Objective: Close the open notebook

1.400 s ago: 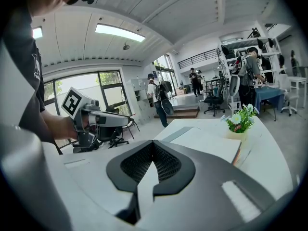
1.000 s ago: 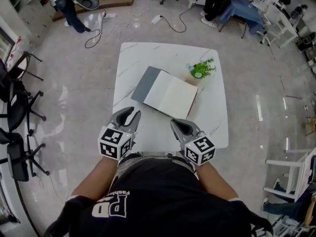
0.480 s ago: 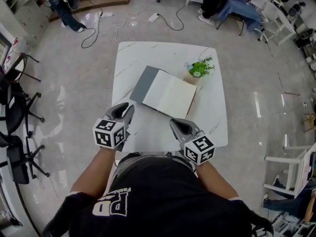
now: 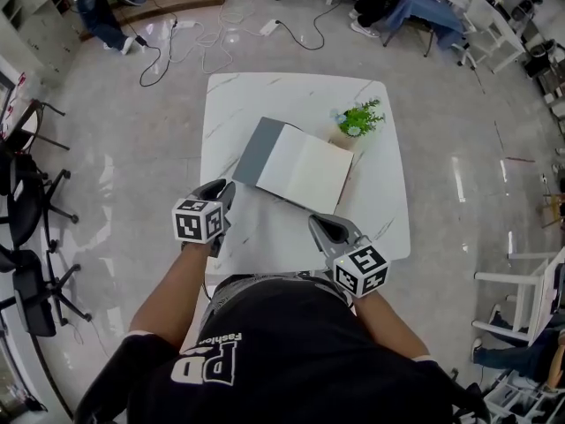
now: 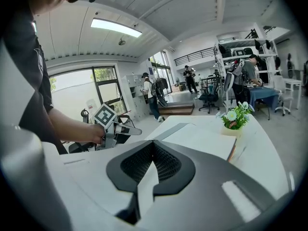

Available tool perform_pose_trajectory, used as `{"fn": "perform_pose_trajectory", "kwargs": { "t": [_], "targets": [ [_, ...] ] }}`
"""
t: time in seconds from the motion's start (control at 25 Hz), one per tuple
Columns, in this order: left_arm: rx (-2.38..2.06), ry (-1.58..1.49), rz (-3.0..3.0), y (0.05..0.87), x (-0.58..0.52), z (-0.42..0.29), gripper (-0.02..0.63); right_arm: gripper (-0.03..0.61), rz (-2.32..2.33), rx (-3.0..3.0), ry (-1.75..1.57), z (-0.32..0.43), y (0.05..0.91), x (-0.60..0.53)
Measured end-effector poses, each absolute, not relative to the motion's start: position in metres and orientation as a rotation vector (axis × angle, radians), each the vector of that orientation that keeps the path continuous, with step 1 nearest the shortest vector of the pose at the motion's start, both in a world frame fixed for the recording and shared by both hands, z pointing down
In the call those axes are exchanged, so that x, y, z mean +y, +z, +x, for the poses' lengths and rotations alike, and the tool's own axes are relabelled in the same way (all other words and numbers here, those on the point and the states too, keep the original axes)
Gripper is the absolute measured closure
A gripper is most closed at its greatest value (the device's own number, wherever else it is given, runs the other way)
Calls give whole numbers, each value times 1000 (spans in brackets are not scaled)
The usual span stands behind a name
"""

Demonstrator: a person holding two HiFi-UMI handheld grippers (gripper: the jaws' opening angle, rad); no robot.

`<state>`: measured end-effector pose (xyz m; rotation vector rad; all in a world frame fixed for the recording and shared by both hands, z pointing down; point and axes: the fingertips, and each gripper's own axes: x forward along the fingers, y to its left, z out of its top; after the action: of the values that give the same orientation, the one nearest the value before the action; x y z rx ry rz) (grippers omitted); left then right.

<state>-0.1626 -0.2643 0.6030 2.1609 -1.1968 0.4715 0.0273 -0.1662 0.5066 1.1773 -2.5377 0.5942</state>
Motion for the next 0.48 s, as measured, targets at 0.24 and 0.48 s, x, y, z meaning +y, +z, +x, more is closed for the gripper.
{"fn": "perform_pose_trajectory", "kwargs": {
  "t": [0.24,0.48],
  "targets": [
    [-1156,387,2065,630,-279,-169,503,578,1214,-2492,613,31,513,-164],
    [-1061,225,1933,655,-293,-170,503,578,1242,-2463,621,31,519,-163]
  ]
}}
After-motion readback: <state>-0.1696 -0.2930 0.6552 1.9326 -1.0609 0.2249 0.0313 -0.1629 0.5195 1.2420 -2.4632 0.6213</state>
